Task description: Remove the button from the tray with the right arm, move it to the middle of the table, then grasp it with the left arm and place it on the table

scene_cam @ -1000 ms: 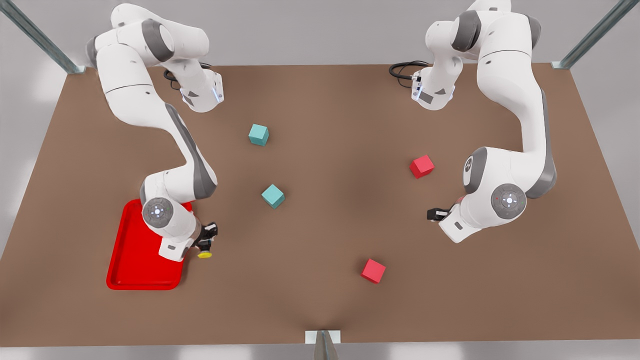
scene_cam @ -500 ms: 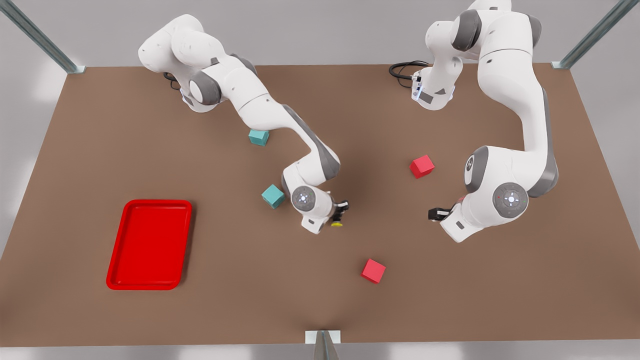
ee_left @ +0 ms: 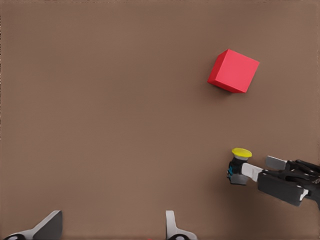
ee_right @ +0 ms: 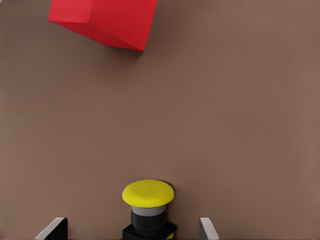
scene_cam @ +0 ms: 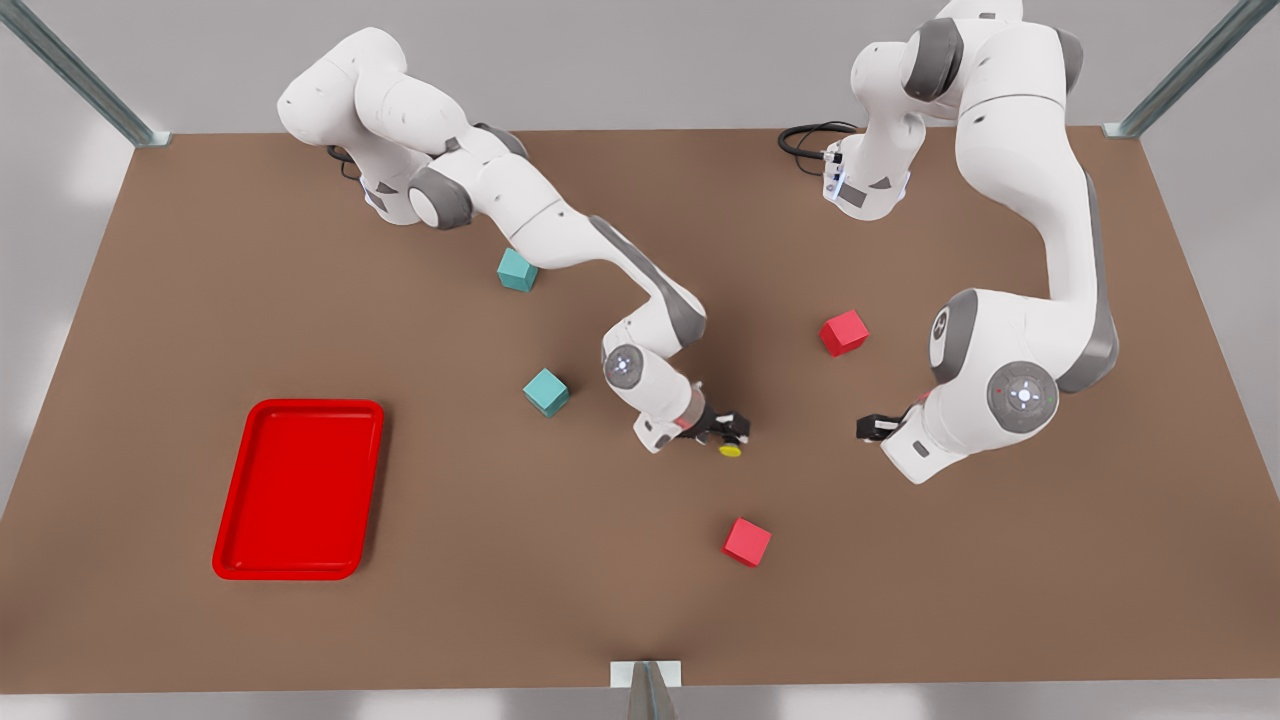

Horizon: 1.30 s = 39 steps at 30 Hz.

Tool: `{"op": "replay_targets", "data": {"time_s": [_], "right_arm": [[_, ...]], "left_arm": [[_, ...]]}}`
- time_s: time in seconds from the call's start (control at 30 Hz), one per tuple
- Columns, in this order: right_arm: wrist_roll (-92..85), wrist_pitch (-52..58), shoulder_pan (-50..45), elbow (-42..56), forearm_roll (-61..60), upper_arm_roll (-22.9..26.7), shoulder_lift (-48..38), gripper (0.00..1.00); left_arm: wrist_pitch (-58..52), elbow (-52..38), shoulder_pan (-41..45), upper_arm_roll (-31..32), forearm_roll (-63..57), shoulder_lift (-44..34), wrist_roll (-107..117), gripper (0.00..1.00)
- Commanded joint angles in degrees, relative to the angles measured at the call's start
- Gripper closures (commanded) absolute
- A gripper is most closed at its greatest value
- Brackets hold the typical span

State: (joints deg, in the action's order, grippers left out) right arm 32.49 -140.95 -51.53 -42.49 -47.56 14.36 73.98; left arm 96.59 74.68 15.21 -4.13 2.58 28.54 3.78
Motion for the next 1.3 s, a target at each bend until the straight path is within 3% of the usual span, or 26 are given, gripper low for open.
{"op": "replay_targets", "data": {"time_s": [0.0, 0.07, 0.13, 0.2, 0.23, 0.3, 0.37, 0.4, 0.43, 0.67, 0.7, 0.9, 1.27], "right_arm": [[14.7, 4.6, 3.9, -0.2, 0.2, -0.7, -3.0, 0.0], [10.8, 21.2, 12.9, -5.1, 3.0, -0.8, -12.8, 0.0], [-10.2, 25.0, 19.1, -34.7, 20.0, -2.6, -34.7, 0.0], [-30.9, 29.8, 29.4, -52.1, 36.7, -2.5, -50.3, 0.0], [-39.1, 35.5, 33.7, -52.5, 45.1, -2.4, -53.9, 0.0], [-47.5, 39.9, 43.7, -49.4, 47.2, -2.4, -57.9, 0.0], [-45.9, 42.3, 44.7, -44.6, 46.3, -3.1, -57.8, 0.0], [-43.4, 45.2, 52.8, -43.8, 47.1, -14.9, -58.9, 0.0], [-38.6, 46.1, 55.6, -44.3, 47.5, -18.1, -60.1, 0.0], [-41.5, 41.9, 55.9, -42.1, 47.4, -18.1, -58.1, 0.0], [-41.3, 37.5, 55.3, -42.7, 47.4, -18.2, -58.4, 0.0], [-41.3, 37.9, 55.7, -41.4, 46.9, -18.1, -58.4, 0.0], [-40.7, 37.1, 55.5, -42.5, 47.9, -18.2, -58.3, 0.0]], "left_arm": [[-0.1, -2.6, 1.9, 0.2, 0.1, -0.2, 0.3, 0.0], [-0.1, -5.7, 8.6, 0.1, 0.0, -0.1, 12.5, 0.0], [0.1, -6.8, 14.2, 0.0, 0.0, 1.3, 19.0, 0.0], [1.0, -10.5, 15.5, 0.0, 0.1, 5.6, 20.4, 0.0], [4.7, -9.7, 16.7, 0.0, 0.2, 6.4, 25.1, 0.0], [4.3, -4.8, 17.0, -0.1, -0.3, 7.1, 28.8, 0.0], [4.5, -1.6, 19.9, -0.2, -4.3, 7.1, 42.1, 0.0], [4.9, -0.9, 19.7, -0.1, -4.4, 7.9, 42.6, 0.0], [5.9, -0.8, 19.4, -0.1, -4.0, 8.3, 42.6, 0.0], [16.3, 2.5, 17.6, 1.4, -1.5, 12.0, 26.9, 0.0], [16.4, 2.5, 17.7, 1.5, -1.6, 12.5, 26.5, 0.0], [22.5, 10.6, 17.9, 2.7, -3.7, 10.3, 16.1, 0.0], [30.9, 15.2, 16.7, 2.9, -3.9, 12.2, 5.9, 0.0]]}}
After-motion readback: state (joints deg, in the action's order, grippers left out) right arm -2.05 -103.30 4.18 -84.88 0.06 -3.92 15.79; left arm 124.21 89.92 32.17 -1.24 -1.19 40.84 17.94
